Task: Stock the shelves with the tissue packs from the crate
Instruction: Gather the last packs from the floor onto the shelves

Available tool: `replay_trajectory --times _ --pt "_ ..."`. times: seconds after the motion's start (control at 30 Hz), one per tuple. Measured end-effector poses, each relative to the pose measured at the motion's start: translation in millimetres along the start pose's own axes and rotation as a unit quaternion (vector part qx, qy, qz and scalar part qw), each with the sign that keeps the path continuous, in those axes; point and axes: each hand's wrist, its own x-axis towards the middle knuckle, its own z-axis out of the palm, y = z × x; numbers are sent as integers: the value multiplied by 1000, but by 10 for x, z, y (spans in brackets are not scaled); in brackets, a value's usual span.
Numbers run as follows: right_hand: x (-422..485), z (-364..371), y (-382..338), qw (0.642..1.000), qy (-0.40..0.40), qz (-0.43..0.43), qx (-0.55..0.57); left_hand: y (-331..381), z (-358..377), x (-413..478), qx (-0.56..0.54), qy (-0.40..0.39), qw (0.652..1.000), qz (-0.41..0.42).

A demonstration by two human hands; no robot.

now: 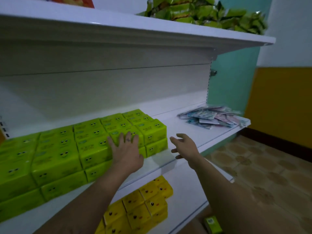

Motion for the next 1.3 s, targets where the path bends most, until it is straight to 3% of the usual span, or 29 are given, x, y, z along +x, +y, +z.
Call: replay_trajectory --times 0.3,0.53,0.7,0.93,1.3 --pt "-970 -1103 560 999 26 1 21 1185 98 -736 -137 -16 984 112" --pt "-1869 -2368 1256 976 195 86 51 2224 154 -1254 -177 -161 957 167" --pt "-2179 -2844 1792 945 276 162 62 2611 362 -1395 -238 -257 921 170" --pt "-1906 -2673 2667 928 229 291 36 2920 1018 -1329 -345 -368 855 121" --pt "-847 -2272 4508 871 165 462 -7 3577 3210 -1028 -429 -533 728 -26"
